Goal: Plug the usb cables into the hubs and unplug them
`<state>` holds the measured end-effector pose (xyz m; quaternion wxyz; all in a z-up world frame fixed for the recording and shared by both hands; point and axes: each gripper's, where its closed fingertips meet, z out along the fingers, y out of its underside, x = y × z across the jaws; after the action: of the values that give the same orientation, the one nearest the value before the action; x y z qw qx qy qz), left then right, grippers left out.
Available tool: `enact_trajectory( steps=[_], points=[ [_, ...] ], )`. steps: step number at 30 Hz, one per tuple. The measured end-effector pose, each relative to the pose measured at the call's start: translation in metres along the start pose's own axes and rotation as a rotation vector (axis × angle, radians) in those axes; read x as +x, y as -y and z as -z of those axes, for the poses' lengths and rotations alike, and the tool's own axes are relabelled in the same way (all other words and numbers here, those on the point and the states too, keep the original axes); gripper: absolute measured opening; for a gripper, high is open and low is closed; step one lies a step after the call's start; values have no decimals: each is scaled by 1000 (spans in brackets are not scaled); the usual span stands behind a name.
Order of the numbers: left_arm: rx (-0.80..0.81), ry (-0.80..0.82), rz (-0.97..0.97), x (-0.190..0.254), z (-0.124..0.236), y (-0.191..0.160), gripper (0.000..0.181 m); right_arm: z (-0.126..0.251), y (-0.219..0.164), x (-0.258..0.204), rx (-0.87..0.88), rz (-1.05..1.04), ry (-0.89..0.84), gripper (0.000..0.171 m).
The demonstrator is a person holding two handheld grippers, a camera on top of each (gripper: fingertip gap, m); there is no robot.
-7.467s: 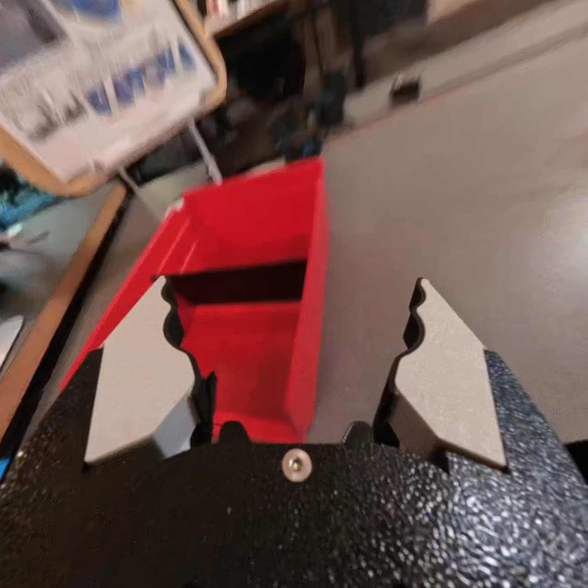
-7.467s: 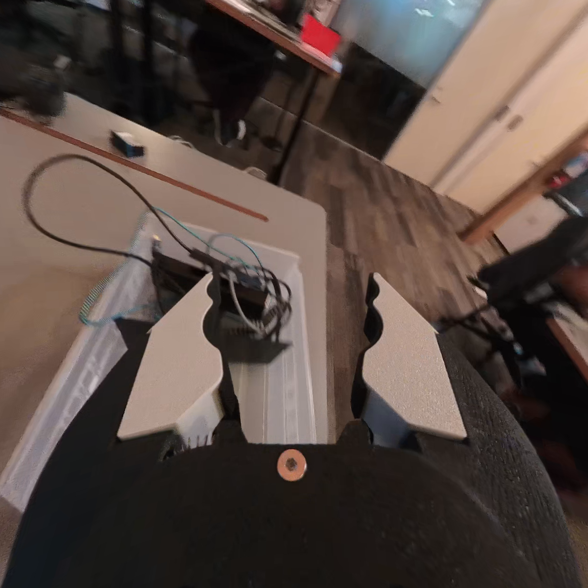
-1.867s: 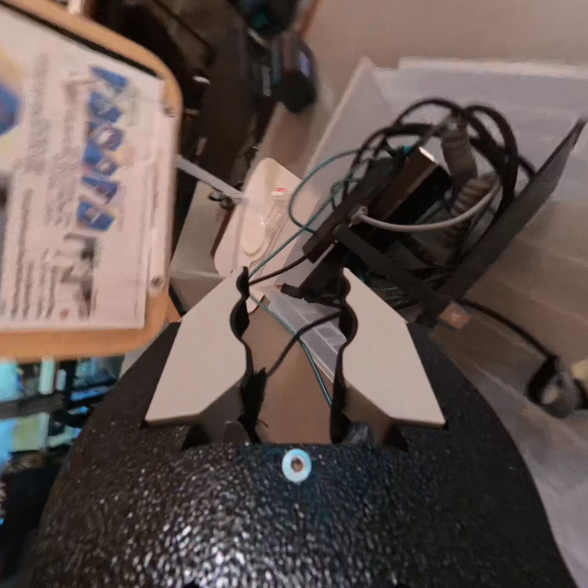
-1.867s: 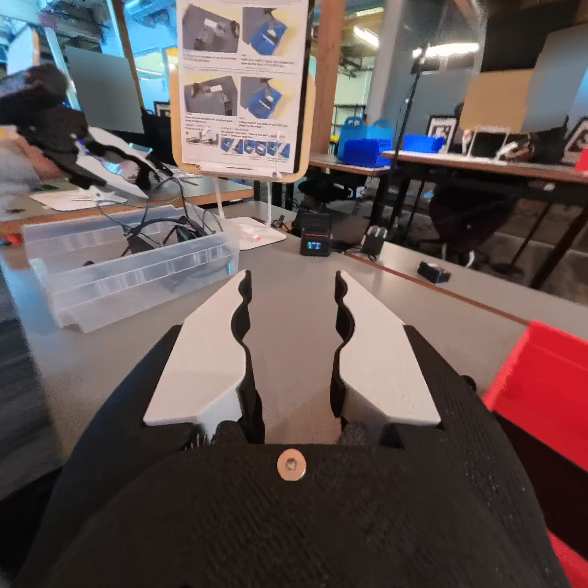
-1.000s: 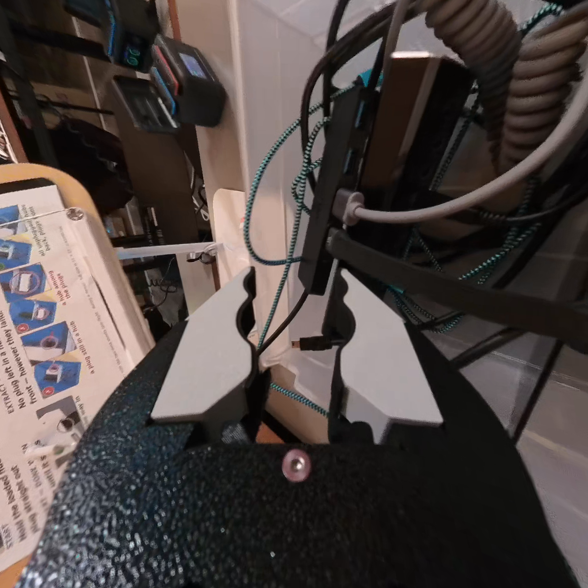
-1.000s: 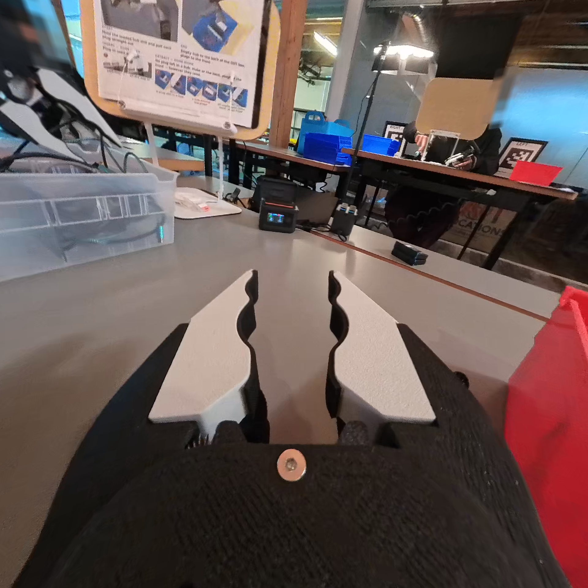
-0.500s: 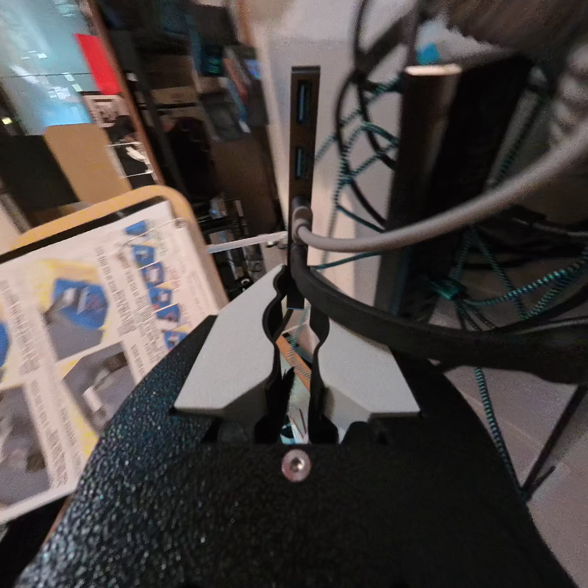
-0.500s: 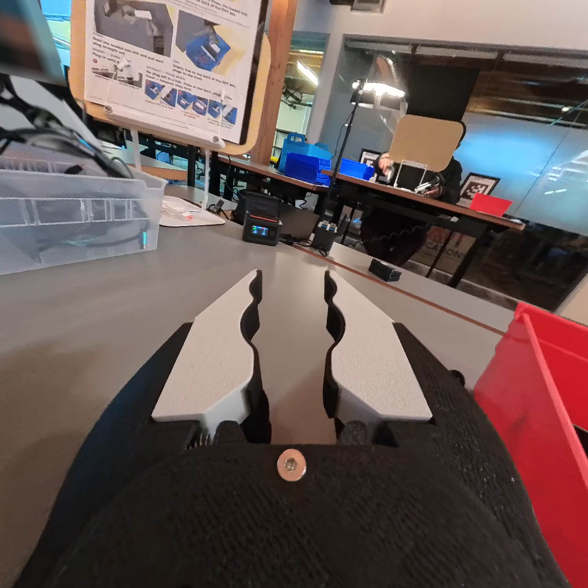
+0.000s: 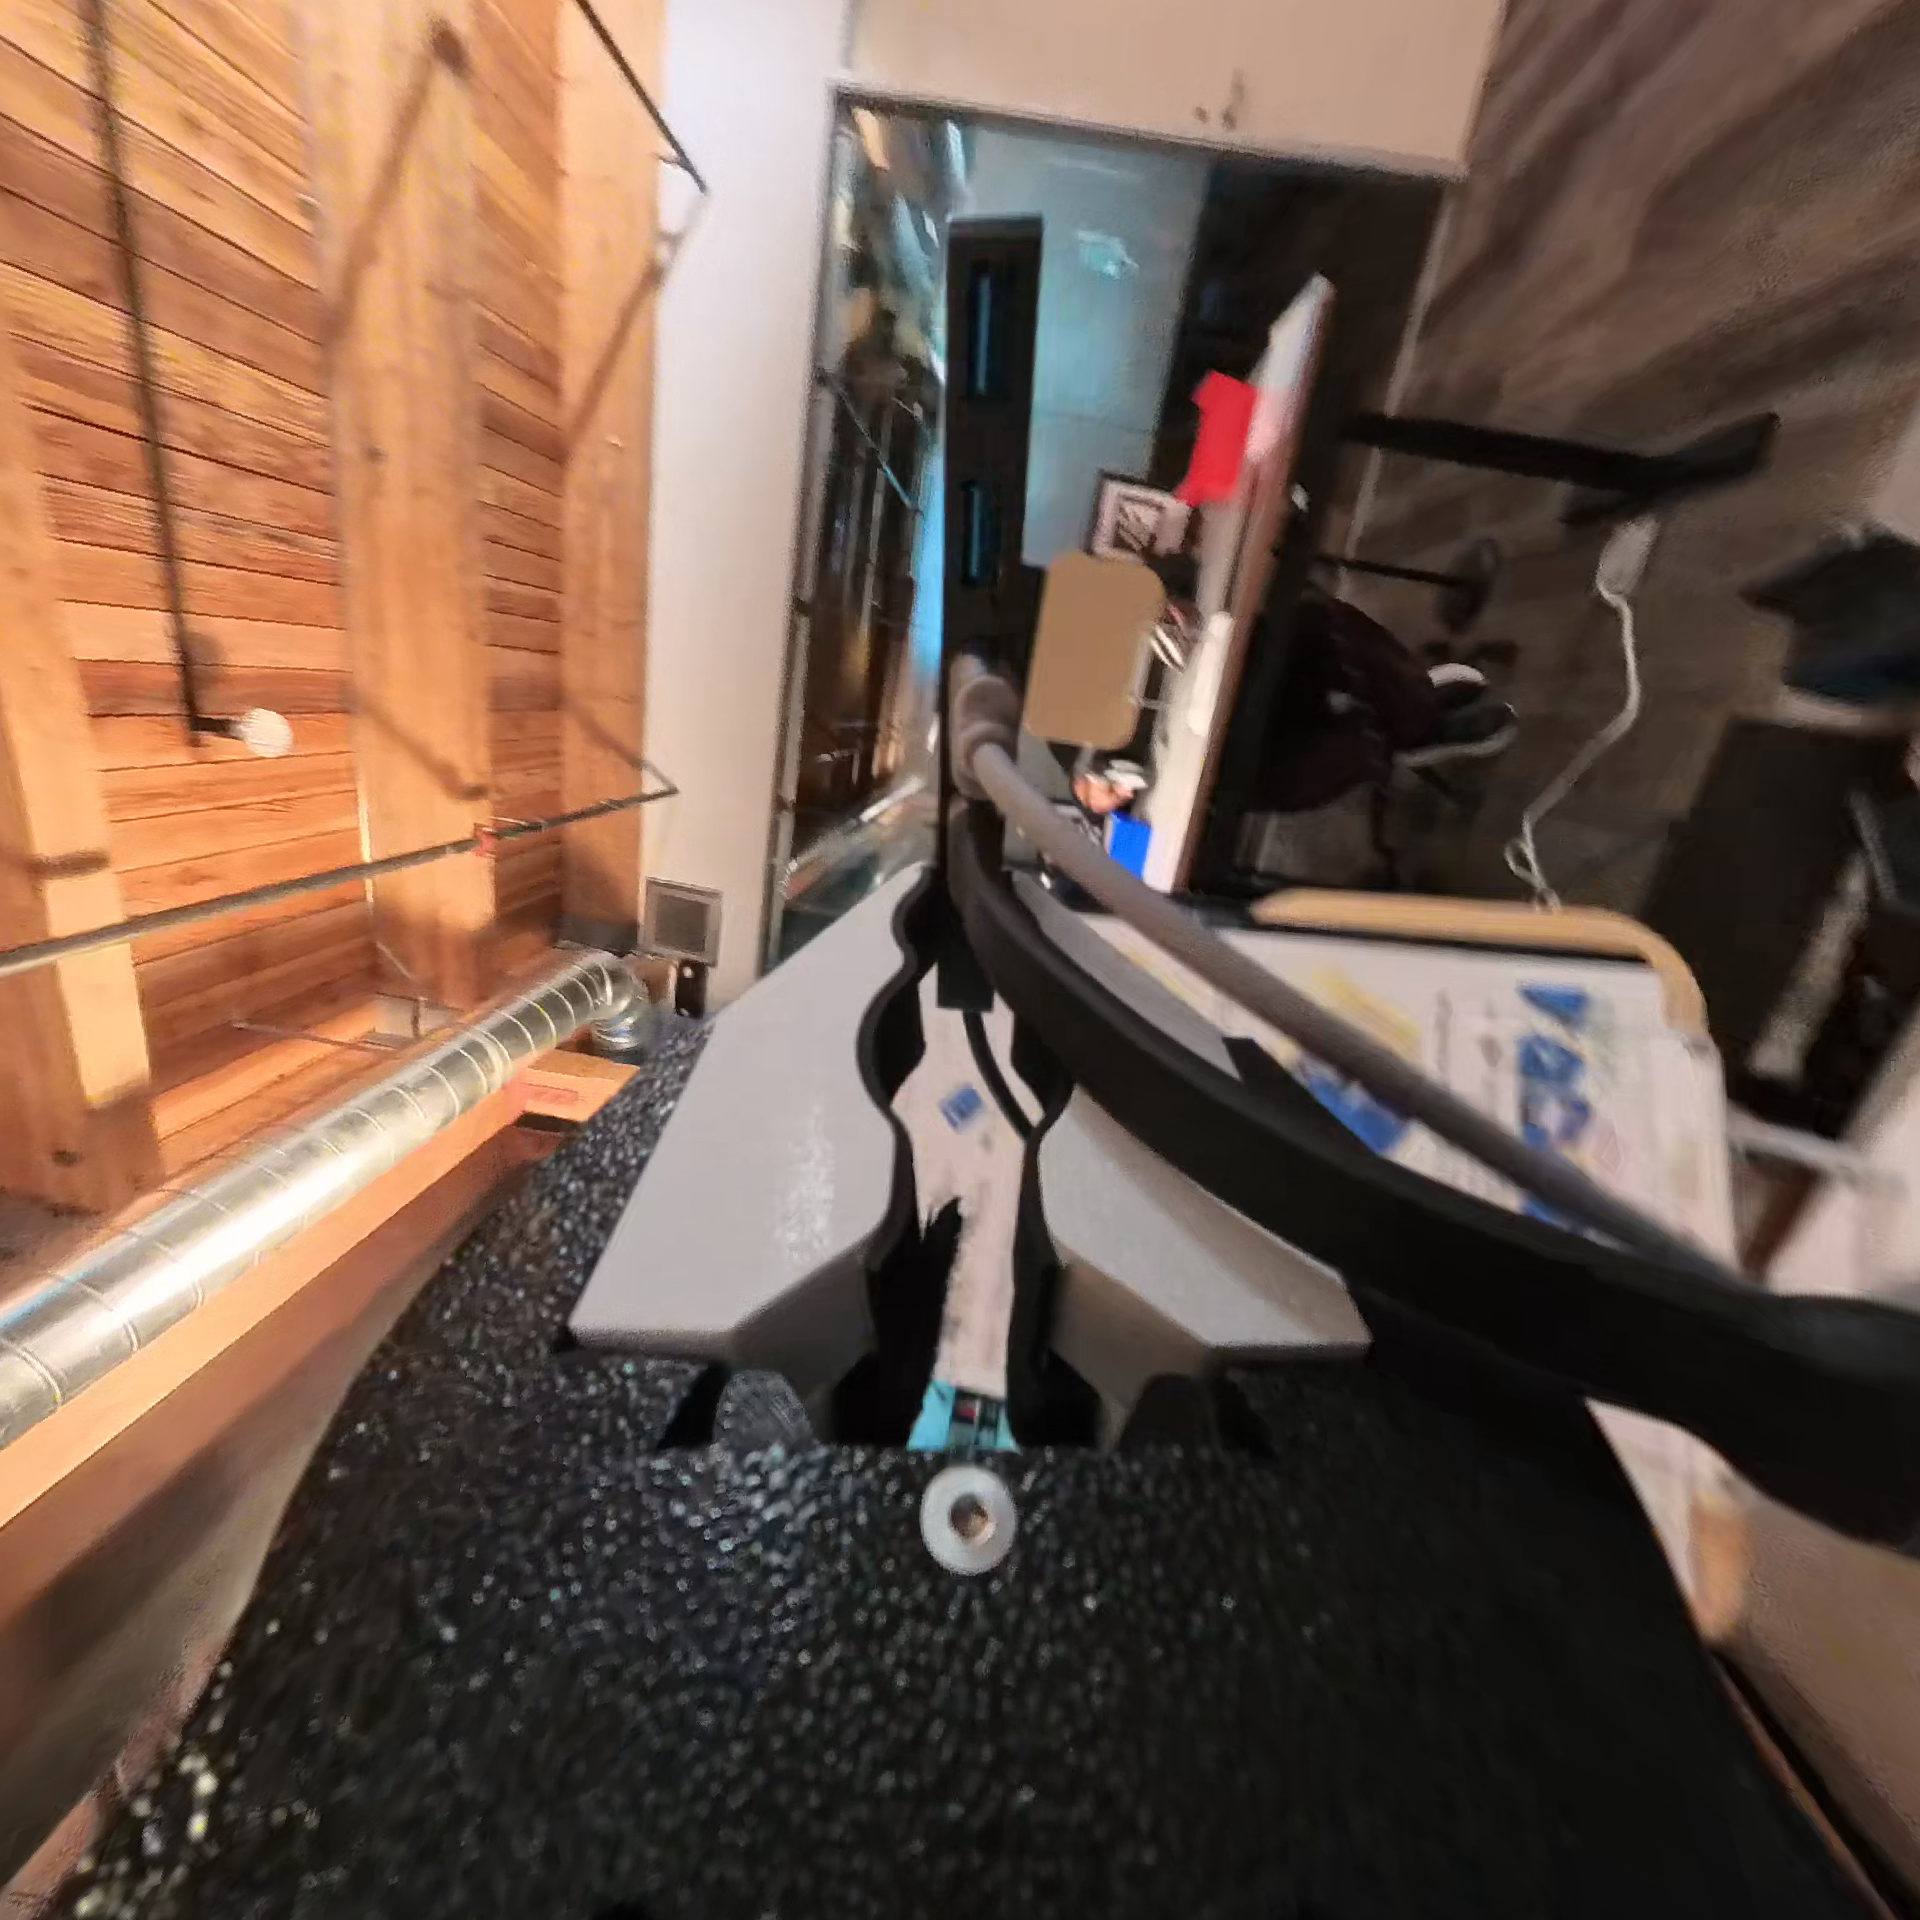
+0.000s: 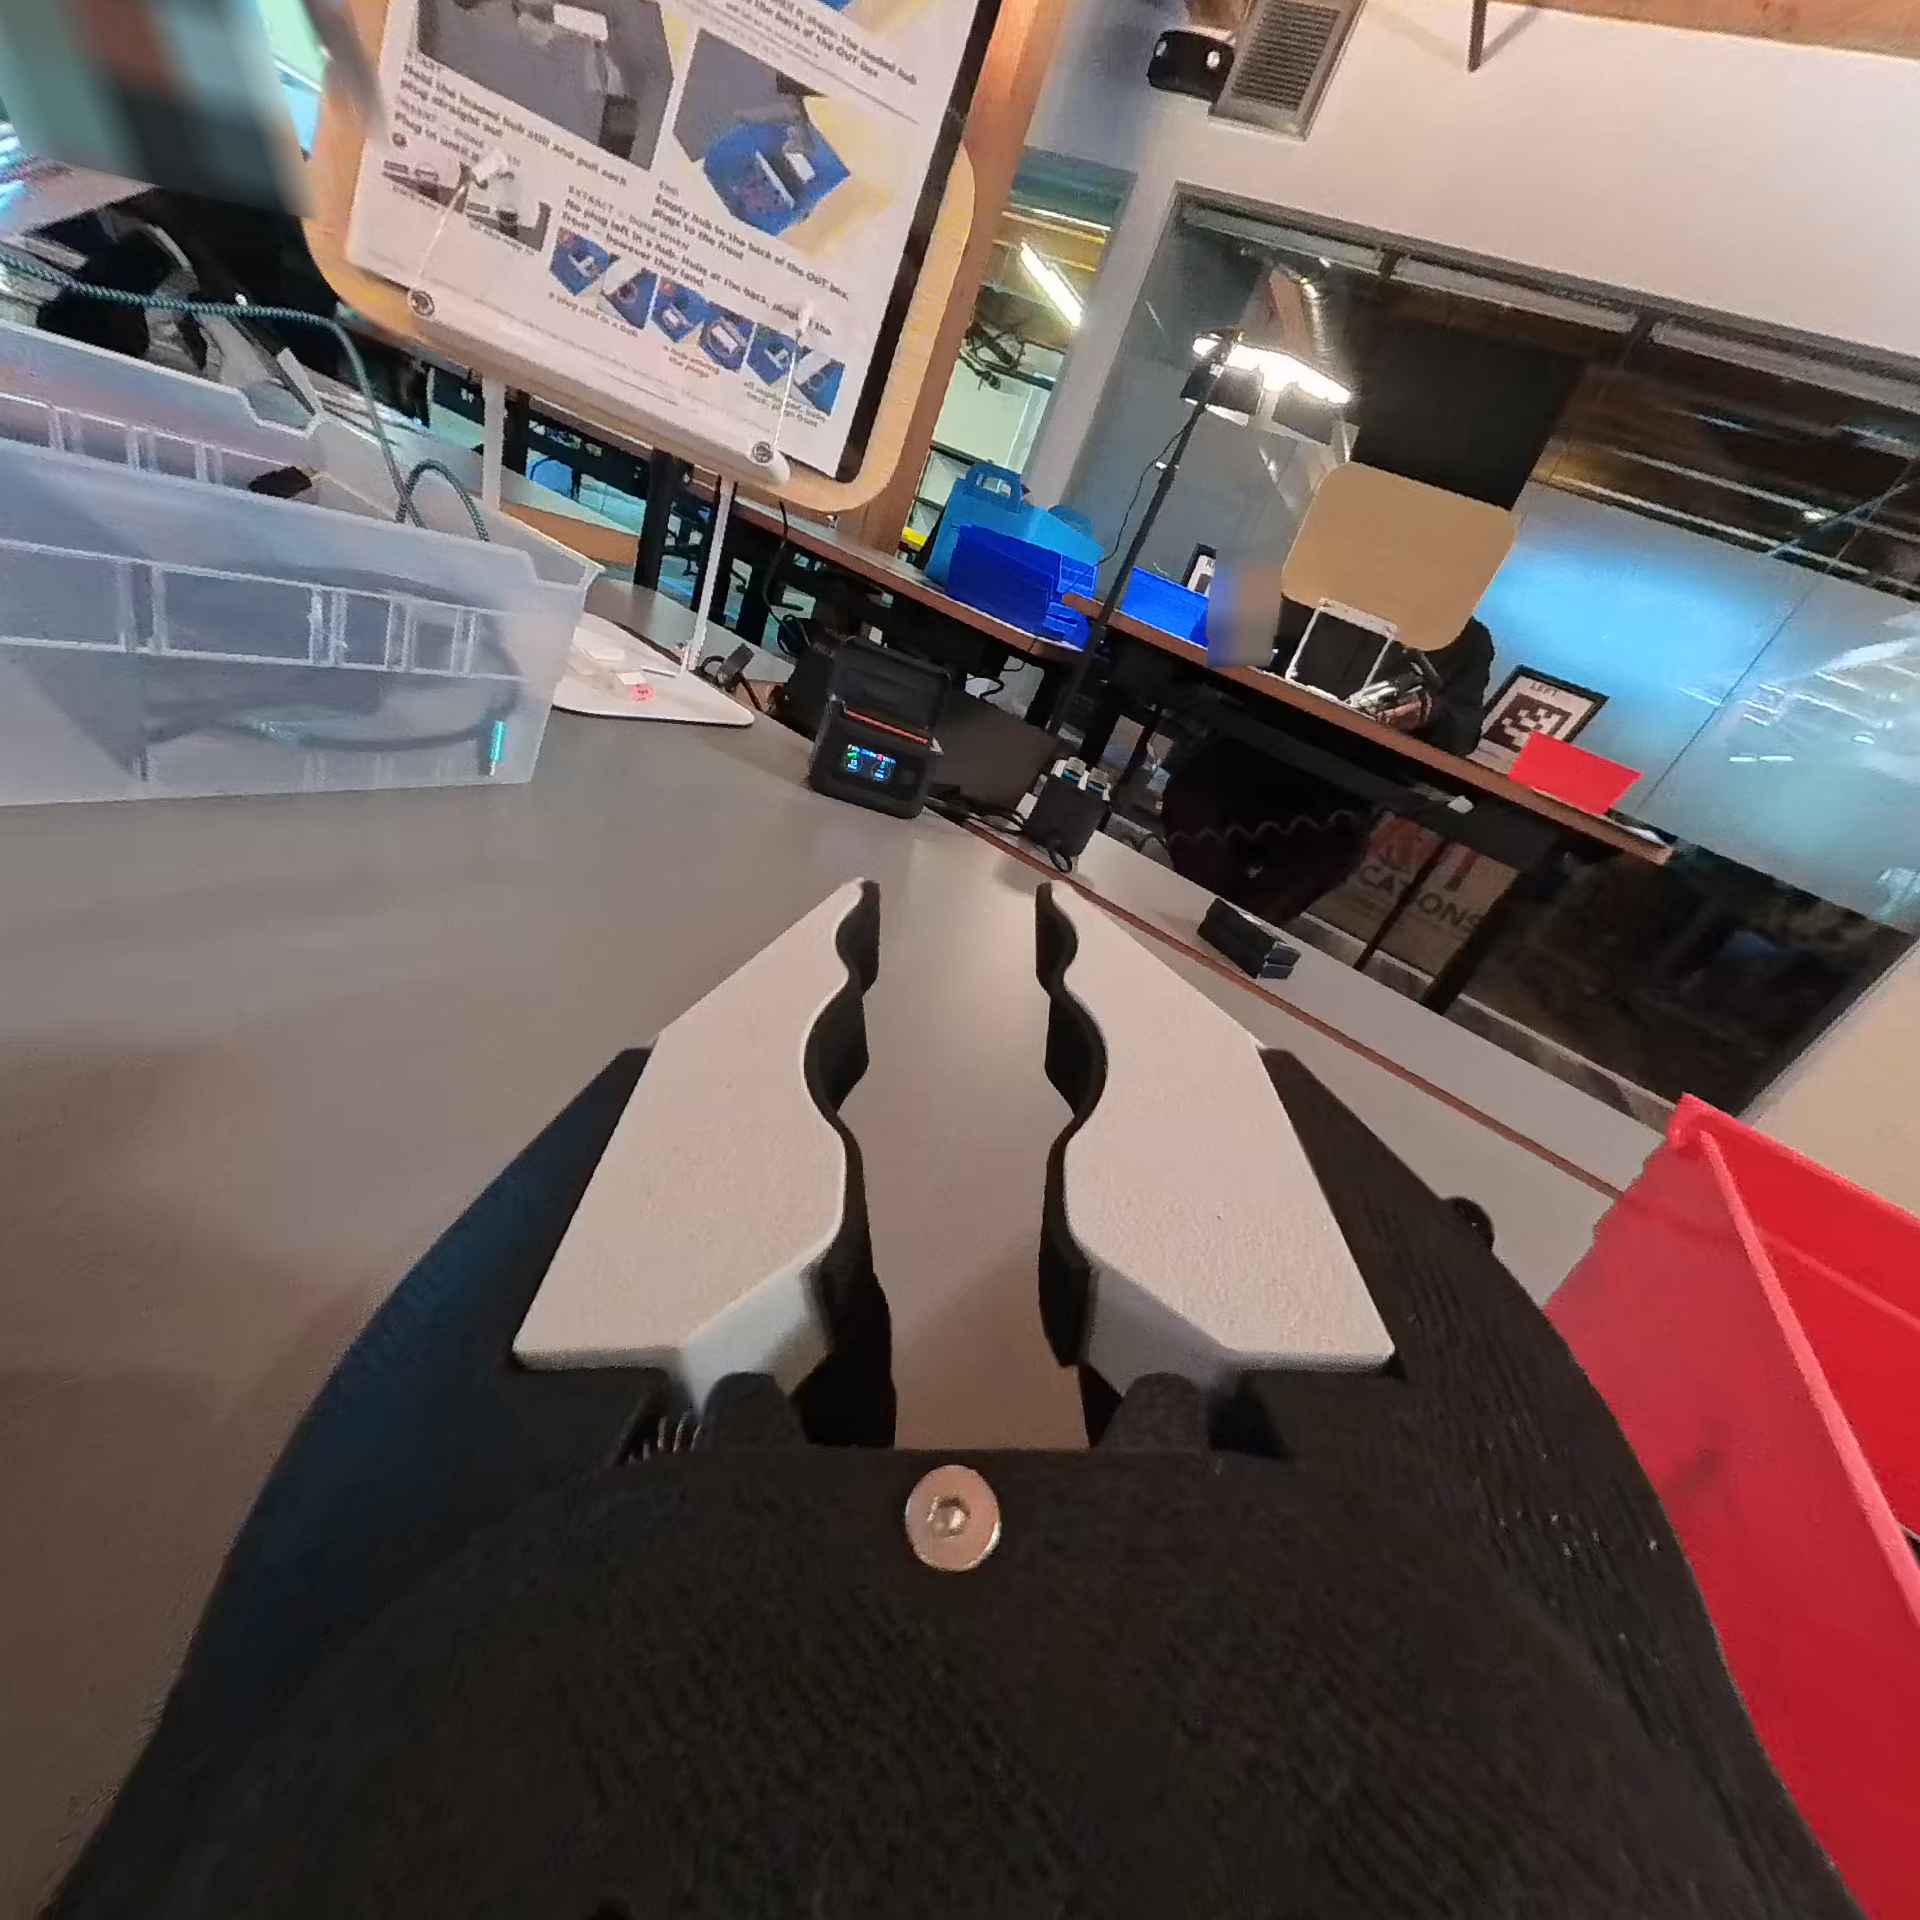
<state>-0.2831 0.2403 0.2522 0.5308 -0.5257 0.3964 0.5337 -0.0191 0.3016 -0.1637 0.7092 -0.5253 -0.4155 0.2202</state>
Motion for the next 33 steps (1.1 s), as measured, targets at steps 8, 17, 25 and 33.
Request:
enact_trajectory(
  steps=[8, 17, 25, 33],
  points=[
    [167, 156, 191, -148, -27, 142, 7, 5, 3, 11, 28, -65, -34, 30],
    [280, -239, 751, 8, -65, 175, 6, 23, 21, 31, 147, -180, -82, 36],
    [189, -44, 489, 202, -27, 147, 10, 66, 73, 69, 255, -224, -215, 38],
    [62, 205, 111, 318, 14, 153, 8, 15, 131, 32, 188, -967, 346, 66]
  ],
)
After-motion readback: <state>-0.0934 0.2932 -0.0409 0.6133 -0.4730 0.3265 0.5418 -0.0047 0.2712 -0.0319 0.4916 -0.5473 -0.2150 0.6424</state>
